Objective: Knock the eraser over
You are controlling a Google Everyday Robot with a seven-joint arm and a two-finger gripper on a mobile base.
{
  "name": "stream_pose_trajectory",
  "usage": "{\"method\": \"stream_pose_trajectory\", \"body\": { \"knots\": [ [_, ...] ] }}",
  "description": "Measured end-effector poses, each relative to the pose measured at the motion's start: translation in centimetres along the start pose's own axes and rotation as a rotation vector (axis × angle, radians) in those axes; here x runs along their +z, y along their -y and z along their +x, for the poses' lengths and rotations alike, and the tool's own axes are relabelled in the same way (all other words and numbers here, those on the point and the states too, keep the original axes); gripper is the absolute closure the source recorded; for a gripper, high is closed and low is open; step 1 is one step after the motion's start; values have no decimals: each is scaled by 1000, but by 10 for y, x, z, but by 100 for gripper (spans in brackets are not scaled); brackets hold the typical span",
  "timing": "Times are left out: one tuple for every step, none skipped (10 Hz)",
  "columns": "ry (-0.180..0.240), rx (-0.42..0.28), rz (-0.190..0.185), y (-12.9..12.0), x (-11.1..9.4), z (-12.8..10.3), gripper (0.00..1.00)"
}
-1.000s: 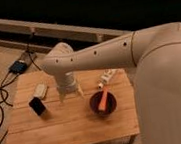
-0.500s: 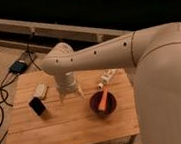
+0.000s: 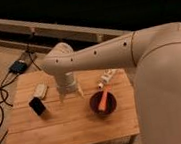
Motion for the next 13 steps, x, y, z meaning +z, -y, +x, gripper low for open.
{"method": "stream_pose_trajectory", "body": {
  "knots": [
    [0,0,0,0,0,0,35],
    [0,0,0,0,0,0,35],
    [0,0,0,0,0,0,35],
    [0,0,0,0,0,0,35],
    [0,0,0,0,0,0,35],
    [0,2,4,0,0,0,35],
    [-1,2,23,4,3,-1,35],
    [-9,-15,62,4,9,-1,35],
    [-16,-38,93,1,15,-1,35],
    [-29,-69,131,-4,24,-1,35],
    [-45,-115,166,-17,35,-1,35],
    [-58,-144,178,-29,42,-1,35],
    [-70,-178,190,-44,52,-2,35]
  ]
}}
